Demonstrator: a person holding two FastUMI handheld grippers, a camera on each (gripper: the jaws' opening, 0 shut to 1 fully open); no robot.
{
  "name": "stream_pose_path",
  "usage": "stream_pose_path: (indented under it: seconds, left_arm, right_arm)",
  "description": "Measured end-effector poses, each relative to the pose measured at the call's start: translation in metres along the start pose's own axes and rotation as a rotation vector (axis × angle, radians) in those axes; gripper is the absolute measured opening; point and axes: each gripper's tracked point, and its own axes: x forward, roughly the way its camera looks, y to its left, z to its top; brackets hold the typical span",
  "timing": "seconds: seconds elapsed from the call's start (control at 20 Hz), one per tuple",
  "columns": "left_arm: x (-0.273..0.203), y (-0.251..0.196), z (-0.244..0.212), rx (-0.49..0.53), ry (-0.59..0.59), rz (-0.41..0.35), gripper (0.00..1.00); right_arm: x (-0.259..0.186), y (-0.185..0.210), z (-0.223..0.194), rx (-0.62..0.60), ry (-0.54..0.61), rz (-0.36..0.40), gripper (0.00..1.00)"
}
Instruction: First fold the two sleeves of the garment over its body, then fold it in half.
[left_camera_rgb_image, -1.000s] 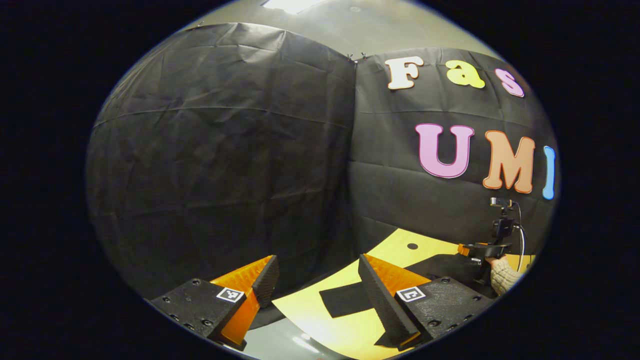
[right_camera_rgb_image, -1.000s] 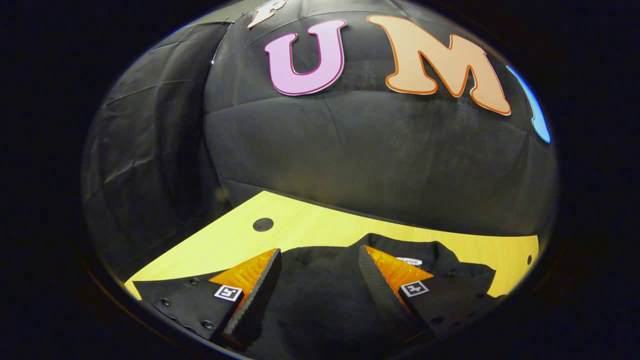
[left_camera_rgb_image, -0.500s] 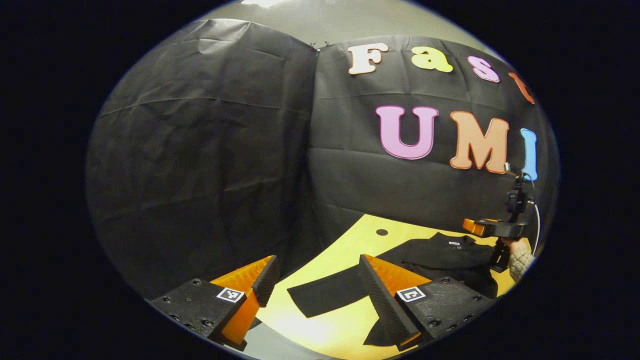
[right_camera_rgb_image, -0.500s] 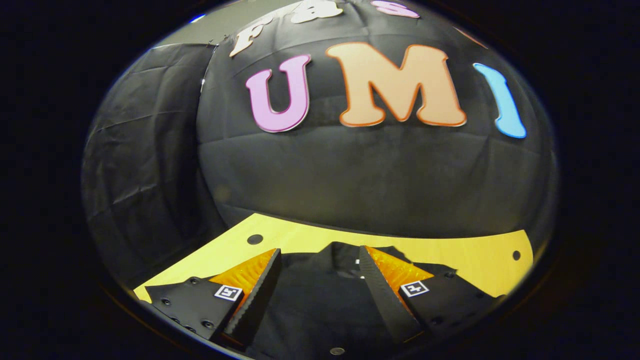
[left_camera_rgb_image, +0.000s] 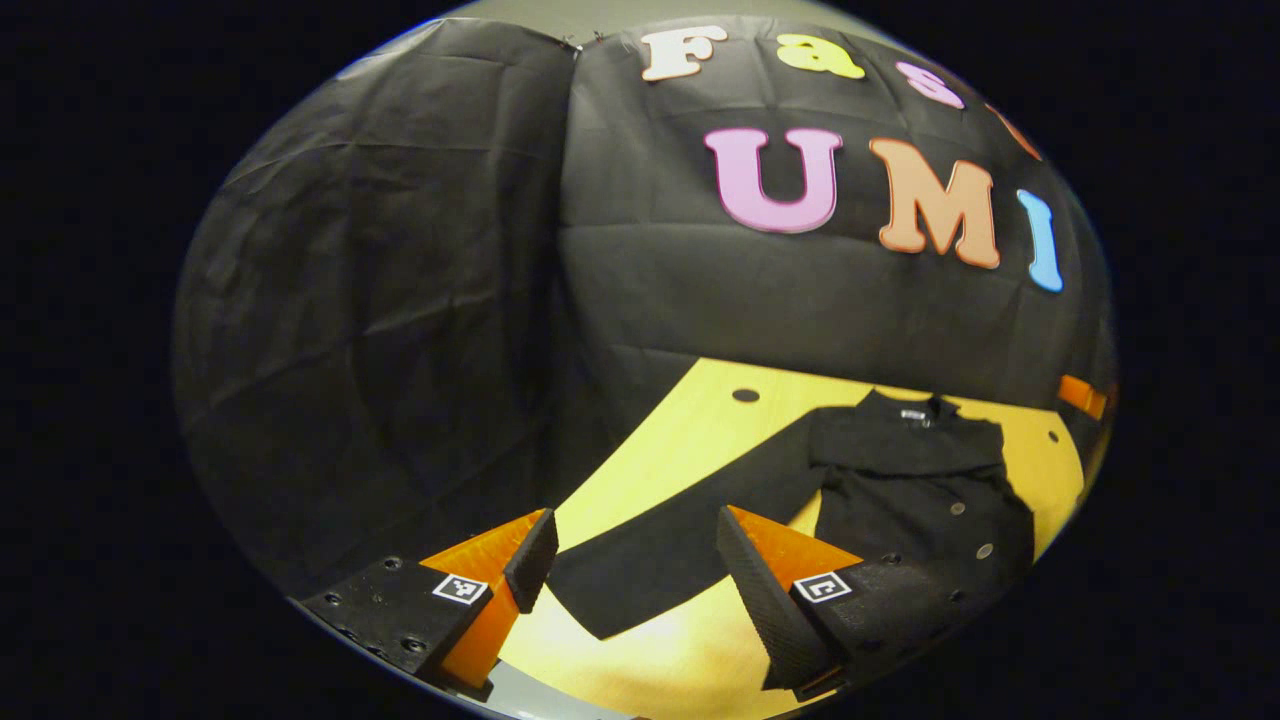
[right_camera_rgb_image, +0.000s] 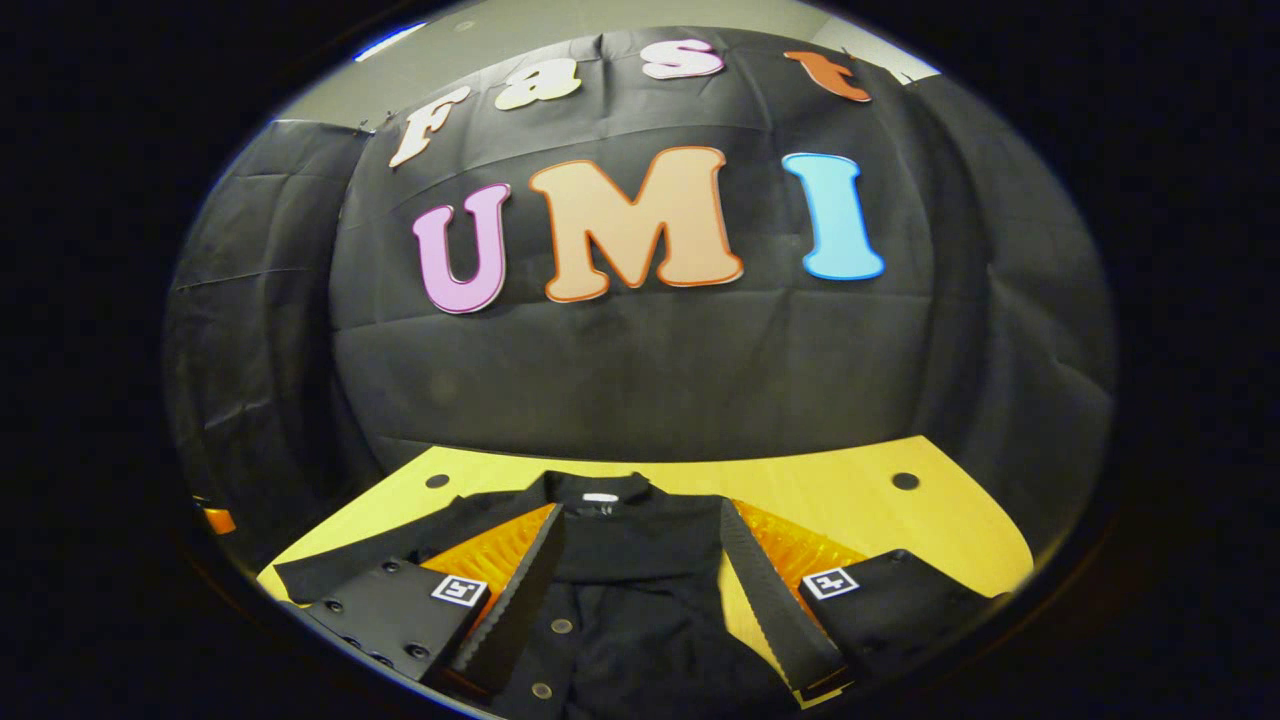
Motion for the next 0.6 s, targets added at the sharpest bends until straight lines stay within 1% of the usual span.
stream_pose_path:
  seconds: [0.05,0.1,0.15,0.2,0.25,0.3,0.35,0.45,0.5,0.55,0.6]
  left_arm:
    - [0.008,0.000,-0.011,0.007,0.030,-0.003,0.95]
    - [0.015,0.002,-0.020,0.012,0.050,-0.001,0.95]
    - [0.022,0.002,-0.031,0.016,0.072,-0.002,0.96]
    - [0.027,0.004,-0.042,0.017,0.091,0.000,0.95]
    - [0.032,0.006,-0.052,0.016,0.116,0.001,0.98]
    - [0.036,0.010,-0.063,0.014,0.142,0.003,0.99]
    - [0.040,0.013,-0.074,0.007,0.180,0.007,0.94]
    - [0.049,0.015,-0.089,-0.017,0.256,0.026,0.95]
    - [0.051,0.018,-0.095,-0.027,0.273,0.039,0.94]
    - [0.054,0.021,-0.097,-0.033,0.280,0.049,0.95]
    - [0.054,0.025,-0.101,-0.033,0.288,0.058,0.95]
  right_arm:
    - [-0.012,-0.011,-0.004,0.002,0.000,-0.025,0.98]
    - [-0.022,-0.018,-0.006,0.001,0.002,-0.039,0.94]
    - [-0.032,-0.022,-0.010,0.004,0.014,-0.045,0.98]
    - [-0.041,-0.025,-0.013,0.003,0.020,-0.052,0.98]
    - [-0.050,-0.028,-0.014,0.001,0.019,-0.071,0.98]
    - [-0.062,-0.033,-0.011,-0.002,0.007,-0.109,0.98]
    - [-0.071,-0.041,-0.002,-0.005,-0.023,-0.145,0.98]
    - [-0.087,-0.055,0.011,-0.001,-0.070,-0.208,0.98]
    - [-0.093,-0.060,0.014,0.002,-0.079,-0.229,0.94]
    - [-0.097,-0.067,0.017,0.003,-0.082,-0.247,0.98]
    - [-0.099,-0.074,0.019,0.006,-0.082,-0.265,0.98]
